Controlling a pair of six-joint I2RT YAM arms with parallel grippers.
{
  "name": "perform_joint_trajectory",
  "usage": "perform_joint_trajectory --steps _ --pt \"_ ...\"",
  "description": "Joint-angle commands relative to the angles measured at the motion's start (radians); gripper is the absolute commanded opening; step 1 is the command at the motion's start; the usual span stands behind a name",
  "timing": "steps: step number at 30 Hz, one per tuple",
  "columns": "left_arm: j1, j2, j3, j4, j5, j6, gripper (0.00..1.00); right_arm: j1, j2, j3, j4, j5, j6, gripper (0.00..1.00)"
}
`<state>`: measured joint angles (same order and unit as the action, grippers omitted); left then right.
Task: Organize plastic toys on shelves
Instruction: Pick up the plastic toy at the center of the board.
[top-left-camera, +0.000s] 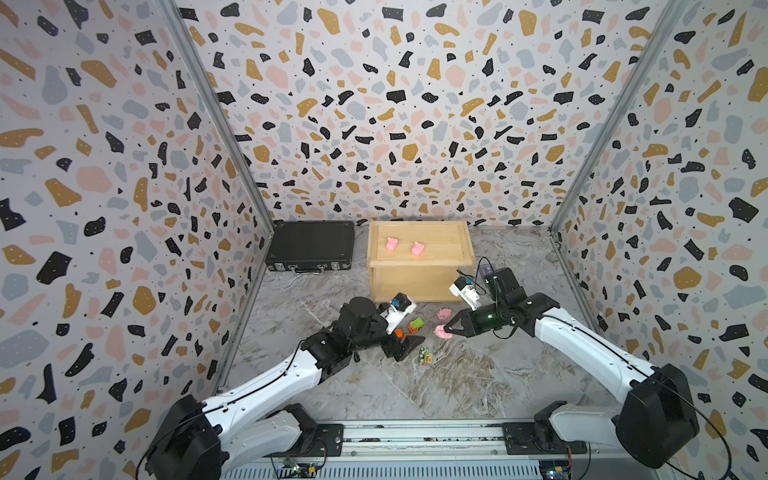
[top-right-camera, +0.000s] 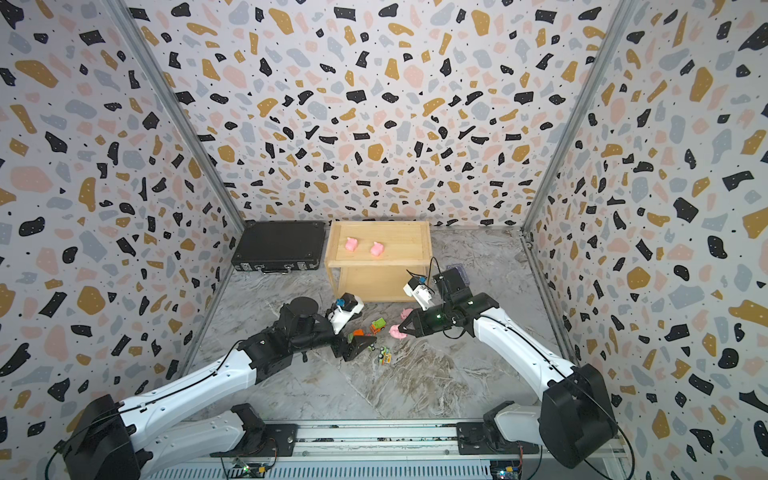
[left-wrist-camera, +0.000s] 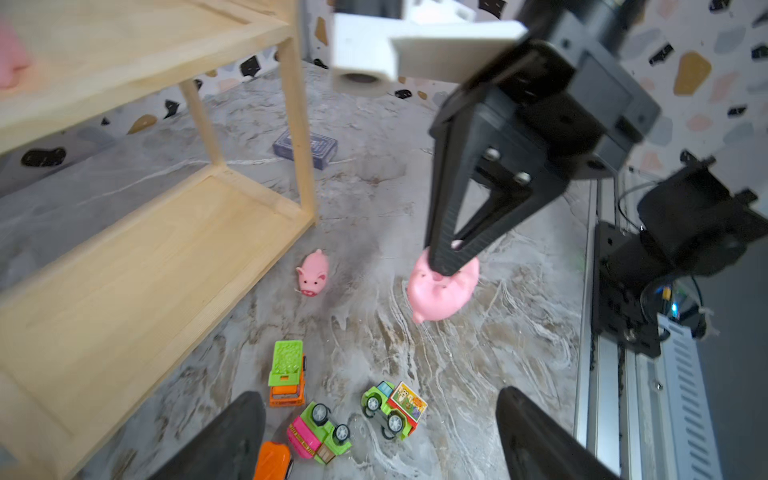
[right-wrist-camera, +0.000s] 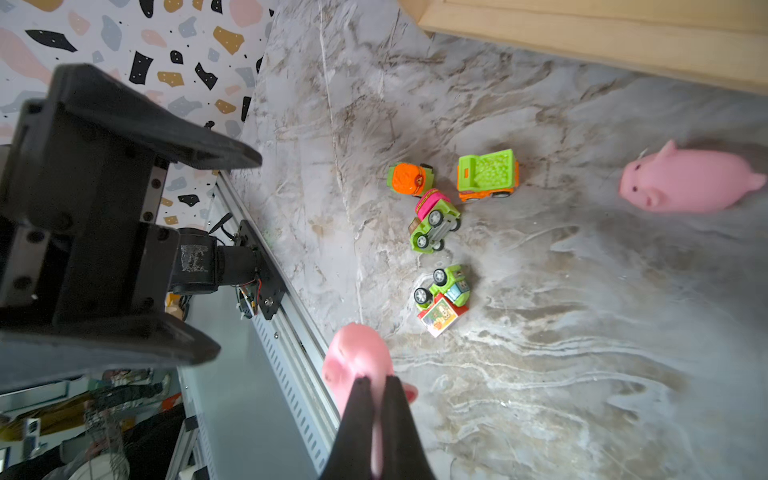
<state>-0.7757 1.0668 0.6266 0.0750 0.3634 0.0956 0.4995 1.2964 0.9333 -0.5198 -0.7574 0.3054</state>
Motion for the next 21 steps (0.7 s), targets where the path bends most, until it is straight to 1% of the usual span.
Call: perform_joint_trajectory --steps 1,2,4,7,9,11,14,18,21 --pt "-0.056 -0.019 -0.038 0.068 -0.017 0.270 0.92 0.001 0.008 0.032 -0.057 -0.100 -0.021 0.00" --pt "-0.071 -0.030 -0.062 0.090 -0.039 0.332 0.92 0.001 0.015 0.047 -0.085 -0.107 -0.036 0.00" --pt "-0.085 -0.053 -0.110 0.151 -0.069 0.415 0.92 0.002 0.029 0.074 -0.123 -0.126 -0.050 0.00" --pt "-0.111 -0.078 -0.158 0.207 -0.104 0.508 0.92 0.001 0.043 0.097 -0.137 -0.154 -0.030 0.00" --pt "-0.144 -0.083 -0.174 0.228 -0.172 0.558 0.92 0.001 0.063 0.123 -0.172 -0.185 -0.038 0.00" --pt "-0.164 -0.081 -0.175 0.242 -0.232 0.584 0.89 0.003 0.077 0.136 -0.192 -0.207 -0.042 0.00" --pt "-0.188 -0.086 -0.196 0.320 -0.308 0.606 0.86 0.002 0.094 0.152 -0.219 -0.226 -0.048 0.00" --pt "-0.202 -0.085 -0.200 0.373 -0.329 0.613 0.82 0.005 0.108 0.155 -0.219 -0.254 -0.050 0.00" --pt "-0.210 -0.072 -0.185 0.356 -0.325 0.620 0.78 0.007 0.113 0.154 -0.204 -0.281 -0.043 0.00"
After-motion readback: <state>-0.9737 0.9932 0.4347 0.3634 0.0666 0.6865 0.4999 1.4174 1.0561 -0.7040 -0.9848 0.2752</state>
